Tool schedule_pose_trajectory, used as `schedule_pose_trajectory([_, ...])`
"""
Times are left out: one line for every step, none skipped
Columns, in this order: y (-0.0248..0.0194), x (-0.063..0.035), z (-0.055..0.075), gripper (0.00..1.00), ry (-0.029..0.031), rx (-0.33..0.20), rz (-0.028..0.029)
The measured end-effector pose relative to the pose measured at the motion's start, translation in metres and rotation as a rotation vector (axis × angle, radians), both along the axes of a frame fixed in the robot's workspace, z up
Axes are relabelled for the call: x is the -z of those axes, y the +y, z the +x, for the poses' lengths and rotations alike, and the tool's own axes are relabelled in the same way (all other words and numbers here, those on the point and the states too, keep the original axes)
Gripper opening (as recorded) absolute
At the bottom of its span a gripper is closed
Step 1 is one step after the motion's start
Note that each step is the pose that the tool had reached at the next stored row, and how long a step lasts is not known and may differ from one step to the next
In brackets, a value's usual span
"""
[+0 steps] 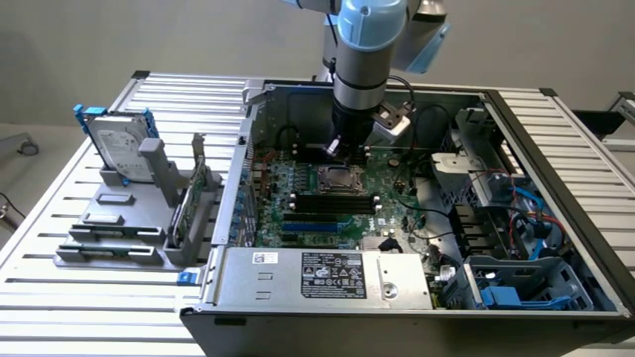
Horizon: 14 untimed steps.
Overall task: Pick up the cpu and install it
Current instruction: 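Install the first cpu locking lever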
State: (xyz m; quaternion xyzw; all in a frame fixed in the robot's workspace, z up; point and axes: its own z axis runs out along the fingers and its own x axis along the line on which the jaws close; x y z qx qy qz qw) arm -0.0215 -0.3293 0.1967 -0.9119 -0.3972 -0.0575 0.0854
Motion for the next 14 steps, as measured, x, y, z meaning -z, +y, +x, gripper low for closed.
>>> schedule_pose_trajectory([-0.0001, 0.0, 0.0001, 0.11, 0.0001, 0.0, 0.0005])
schedule_pose_trajectory([-0.0001, 0.0, 0.0001, 0.11, 0.0002, 0.0, 0.0015])
schedule_pose_trajectory([-0.0002, 0.0, 0.0003, 0.11, 0.0002, 0.0, 0.0032])
schedule_pose_trajectory([-0.0001, 0.0, 0.0005, 0.11, 0.0001, 0.0, 0.006])
schedule_pose_trajectory([-0.0001, 0.0001, 0.0006, 0.11, 0.0, 0.0, 0.0094])
schedule_pose_trajectory([-0.0001, 0.0002, 0.0007, 0.11, -0.0001, 0.0, 0.0137])
schedule_pose_trajectory([0.0, 0.0002, 0.0008, 0.11, -0.0002, 0.0, 0.0178])
schedule_pose_trajectory([-0.0001, 0.0002, 0.0008, 0.11, -0.0001, 0.0, 0.0212])
schedule_pose_trajectory([-0.0004, 0.0001, 0.0008, 0.11, -0.0001, 0.0, 0.0228])
schedule_pose_trajectory([-0.0007, 0.0001, 0.0008, 0.11, -0.0001, 0.0, 0.0231])
schedule_pose_trajectory([-0.001, 0.0001, 0.0008, 0.11, 0.0, 0.0, 0.0233])
schedule_pose_trajectory([-0.0011, 0.0001, 0.0008, 0.11, 0.0, 0.0, 0.0233])
schedule_pose_trajectory([-0.0013, 0.0001, 0.0008, 0.11, 0.0, 0.0, 0.0233])
schedule_pose_trajectory([-0.0015, 0.0001, 0.0008, 0.11, 0.0, 0.0, 0.0232])
